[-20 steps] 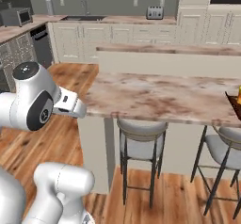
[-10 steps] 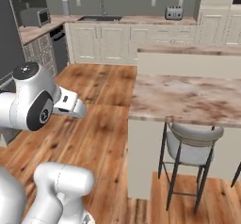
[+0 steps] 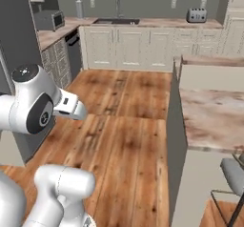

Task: There is a tray on the dining counter. Grab the cup, mug, and pitcher and place them on the tray. The pitcher may be placed next to the tray if it cannot fit the tray.

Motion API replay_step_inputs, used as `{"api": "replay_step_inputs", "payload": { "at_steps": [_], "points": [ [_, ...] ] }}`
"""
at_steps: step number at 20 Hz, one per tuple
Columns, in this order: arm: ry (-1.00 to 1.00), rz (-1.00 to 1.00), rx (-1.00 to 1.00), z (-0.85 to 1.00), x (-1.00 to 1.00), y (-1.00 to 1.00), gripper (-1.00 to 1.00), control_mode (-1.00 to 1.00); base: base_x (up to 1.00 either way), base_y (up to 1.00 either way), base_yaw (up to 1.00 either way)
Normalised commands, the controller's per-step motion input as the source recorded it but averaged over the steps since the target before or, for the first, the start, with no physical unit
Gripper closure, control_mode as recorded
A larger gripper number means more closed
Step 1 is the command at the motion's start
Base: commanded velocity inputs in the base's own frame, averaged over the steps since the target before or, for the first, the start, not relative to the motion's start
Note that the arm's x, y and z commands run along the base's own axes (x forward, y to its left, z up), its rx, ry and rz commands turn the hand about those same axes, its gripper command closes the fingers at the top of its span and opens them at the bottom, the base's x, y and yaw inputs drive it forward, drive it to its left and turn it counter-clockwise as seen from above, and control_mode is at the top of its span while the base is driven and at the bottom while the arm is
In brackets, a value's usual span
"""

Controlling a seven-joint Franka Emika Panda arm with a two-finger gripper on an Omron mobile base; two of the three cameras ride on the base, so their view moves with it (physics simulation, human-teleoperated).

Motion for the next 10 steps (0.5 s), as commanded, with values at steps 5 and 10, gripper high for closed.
{"api": "replay_step_inputs", "payload": {
  "at_steps": [5,10],
  "points": [
    [0.0,0.0,0.0,0.0,0.0,0.0,-1.0,1.0,1.0,0.95,0.0],
    [0.0,0.0,0.0,0.0,0.0,0.0,-1.0,1.0,1.0,0.18,0.0]
  ]
}}
